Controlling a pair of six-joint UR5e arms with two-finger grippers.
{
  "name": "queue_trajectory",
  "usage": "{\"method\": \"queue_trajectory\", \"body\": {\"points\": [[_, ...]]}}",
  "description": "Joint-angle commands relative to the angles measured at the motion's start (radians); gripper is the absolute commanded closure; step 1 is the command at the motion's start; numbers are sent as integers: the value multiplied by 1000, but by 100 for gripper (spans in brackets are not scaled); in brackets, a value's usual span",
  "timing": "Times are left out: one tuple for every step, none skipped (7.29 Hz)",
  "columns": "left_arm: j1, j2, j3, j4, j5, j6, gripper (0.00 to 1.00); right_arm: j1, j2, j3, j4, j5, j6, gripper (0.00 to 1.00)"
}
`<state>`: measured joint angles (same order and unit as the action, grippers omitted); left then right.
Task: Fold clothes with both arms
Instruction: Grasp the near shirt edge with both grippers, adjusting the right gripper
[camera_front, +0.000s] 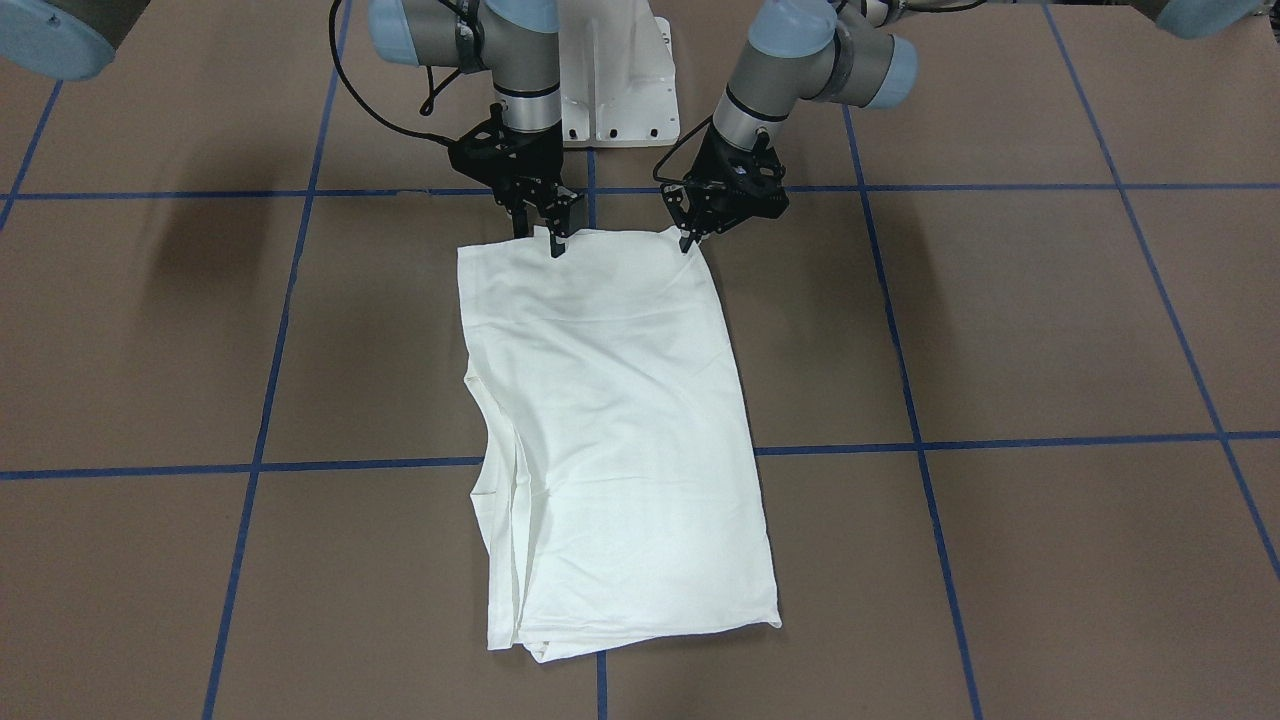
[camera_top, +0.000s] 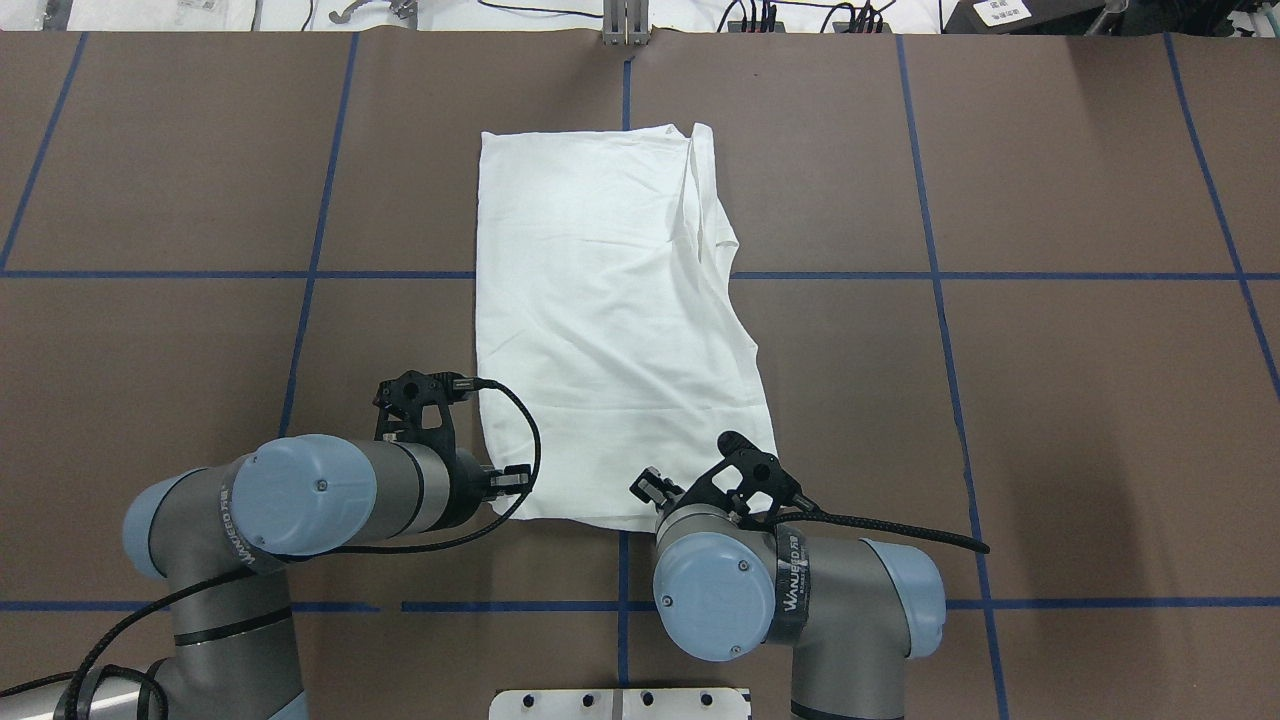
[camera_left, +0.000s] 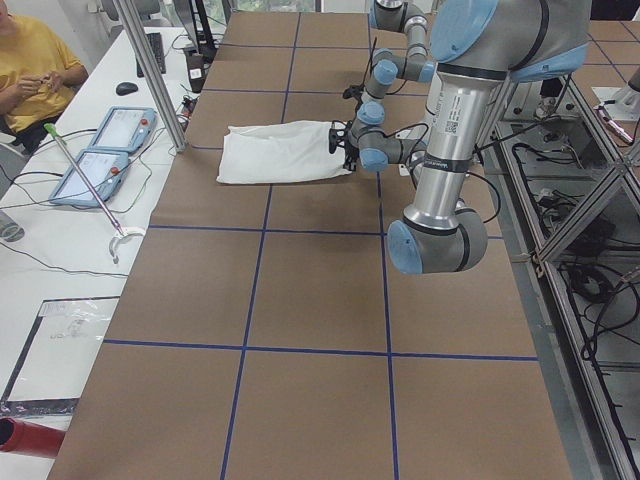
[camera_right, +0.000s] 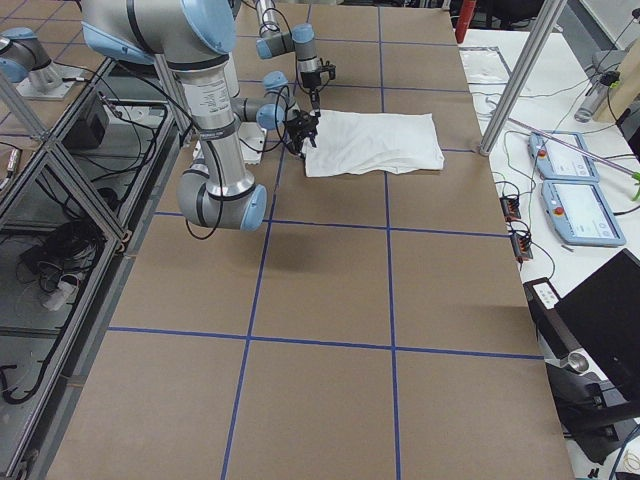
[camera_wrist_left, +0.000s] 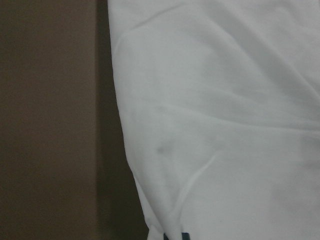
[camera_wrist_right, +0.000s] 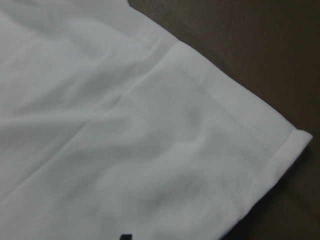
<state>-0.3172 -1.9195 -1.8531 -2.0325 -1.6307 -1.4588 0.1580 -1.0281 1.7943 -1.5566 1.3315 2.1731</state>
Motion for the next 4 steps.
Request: {"method": "queue_trajectory", "body": {"points": [[0, 1, 0, 0, 0, 0, 100, 0, 6, -3, 1, 0, 5, 79], [0, -1, -1, 0, 0, 0, 100, 0, 8, -3, 1, 0, 23, 100], [0, 1, -9, 0, 0, 0, 100, 0, 11, -1, 1, 0, 24, 100], [0, 1, -18, 5, -1, 2, 100, 5, 14, 3, -2, -1, 24, 100]]}}
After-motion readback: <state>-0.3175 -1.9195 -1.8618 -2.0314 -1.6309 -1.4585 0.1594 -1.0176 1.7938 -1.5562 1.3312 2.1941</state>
